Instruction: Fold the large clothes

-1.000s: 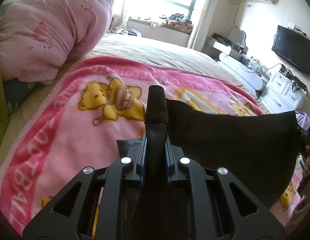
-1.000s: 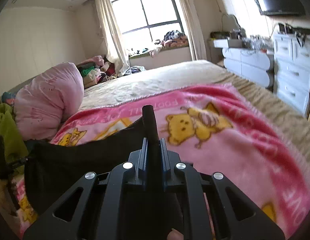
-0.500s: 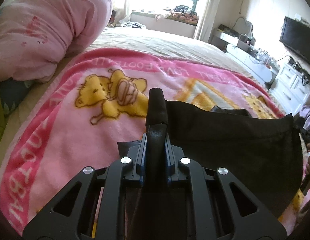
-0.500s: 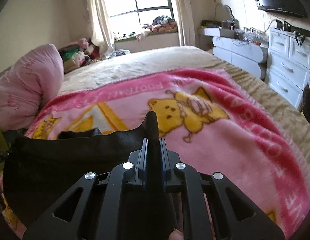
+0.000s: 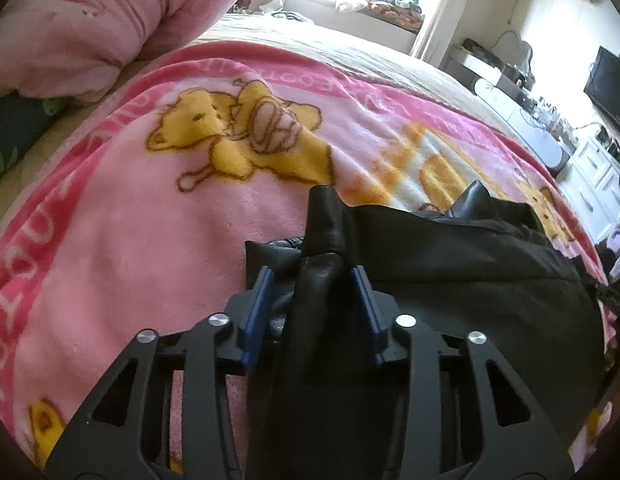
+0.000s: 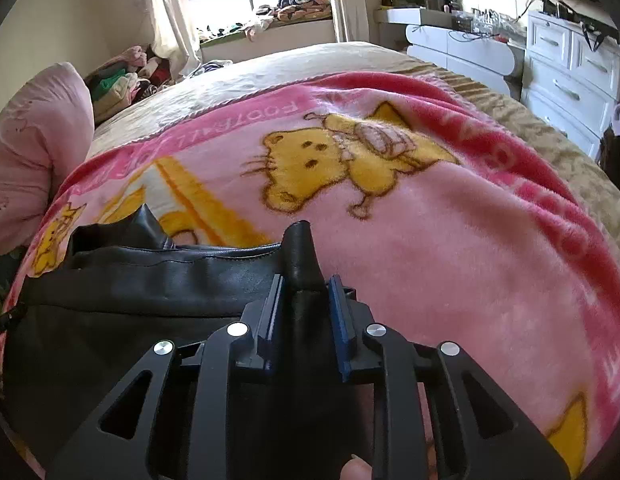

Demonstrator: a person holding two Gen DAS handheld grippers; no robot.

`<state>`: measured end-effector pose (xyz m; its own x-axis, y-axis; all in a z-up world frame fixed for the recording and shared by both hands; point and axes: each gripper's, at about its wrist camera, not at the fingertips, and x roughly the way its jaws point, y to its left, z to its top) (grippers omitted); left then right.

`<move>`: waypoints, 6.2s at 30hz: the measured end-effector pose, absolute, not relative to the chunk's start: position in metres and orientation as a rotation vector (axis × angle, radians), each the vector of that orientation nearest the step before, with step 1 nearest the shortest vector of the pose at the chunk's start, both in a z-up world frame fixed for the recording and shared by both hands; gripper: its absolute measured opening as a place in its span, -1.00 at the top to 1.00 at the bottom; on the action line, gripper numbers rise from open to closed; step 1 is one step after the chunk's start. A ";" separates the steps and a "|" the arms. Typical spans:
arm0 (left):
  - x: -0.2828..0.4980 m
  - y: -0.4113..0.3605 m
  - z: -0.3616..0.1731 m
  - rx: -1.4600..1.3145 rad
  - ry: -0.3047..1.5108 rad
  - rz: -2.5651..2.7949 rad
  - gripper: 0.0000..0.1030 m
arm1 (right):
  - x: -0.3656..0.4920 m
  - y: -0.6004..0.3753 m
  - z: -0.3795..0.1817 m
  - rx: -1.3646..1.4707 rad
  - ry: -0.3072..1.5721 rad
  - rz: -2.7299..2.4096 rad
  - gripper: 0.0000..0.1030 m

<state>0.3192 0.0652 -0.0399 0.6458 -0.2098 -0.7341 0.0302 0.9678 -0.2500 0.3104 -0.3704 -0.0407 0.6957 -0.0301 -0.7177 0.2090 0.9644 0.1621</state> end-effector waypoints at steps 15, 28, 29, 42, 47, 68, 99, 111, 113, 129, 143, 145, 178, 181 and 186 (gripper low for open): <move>0.298 0.087 0.002 -0.300 0.796 -0.075 -0.33 | 0.288 -0.383 -0.017 0.369 0.774 -0.148 -0.39; 0.265 0.050 0.045 -0.230 0.744 -0.183 -0.82 | 0.237 -0.363 0.029 0.357 0.661 -0.067 -0.57; 0.263 0.046 0.048 -0.217 0.741 -0.187 -0.82 | 0.235 -0.360 0.032 0.353 0.655 -0.059 -0.57; 0.236 0.008 0.038 -0.139 0.781 -0.252 -0.82 | 0.205 -0.321 0.032 0.271 0.675 -0.001 -0.55; 0.229 -0.004 0.021 -0.090 0.825 -0.235 -0.82 | 0.196 -0.305 0.017 0.224 0.711 0.003 -0.55; 0.205 -0.015 -0.037 0.028 0.914 -0.179 -0.83 | 0.194 -0.278 -0.052 0.159 0.893 -0.070 -0.68; 0.179 0.017 0.018 0.020 0.823 -0.058 -0.82 | 0.164 -0.176 0.008 0.035 0.716 0.188 -0.82; 0.191 0.045 0.011 -0.030 0.823 0.023 -0.82 | 0.167 -0.134 -0.011 -0.033 0.773 0.239 0.25; 0.195 0.048 0.007 -0.043 0.828 0.028 -0.82 | 0.168 -0.131 -0.016 -0.033 0.788 0.242 0.38; 0.234 0.057 -0.031 -0.184 0.892 -0.040 -0.82 | 0.177 -0.132 -0.051 -0.013 0.878 0.247 0.43; 0.245 0.051 -0.044 -0.323 0.926 -0.191 -0.05 | 0.210 -0.151 -0.007 0.105 0.810 0.248 0.42; 0.242 0.052 -0.040 -0.327 0.915 -0.196 0.08 | 0.231 -0.154 0.001 0.126 0.795 0.220 0.42; 0.250 0.063 -0.037 -0.402 0.902 -0.187 -0.03 | 0.257 -0.140 -0.054 0.088 0.973 0.184 0.48; 0.252 0.069 -0.047 -0.447 0.913 -0.171 -0.26 | 0.256 -0.140 -0.053 0.096 0.961 0.183 0.48; 0.253 0.074 -0.054 -0.540 0.918 -0.231 0.26 | 0.235 -0.155 -0.030 0.134 0.896 0.221 0.48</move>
<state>0.2525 0.0737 -0.0541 0.5942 -0.4123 -0.6906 -0.0363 0.8440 -0.5351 0.2349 -0.1546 -0.0299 0.6045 0.2459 -0.7577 -0.1347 0.9690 0.2070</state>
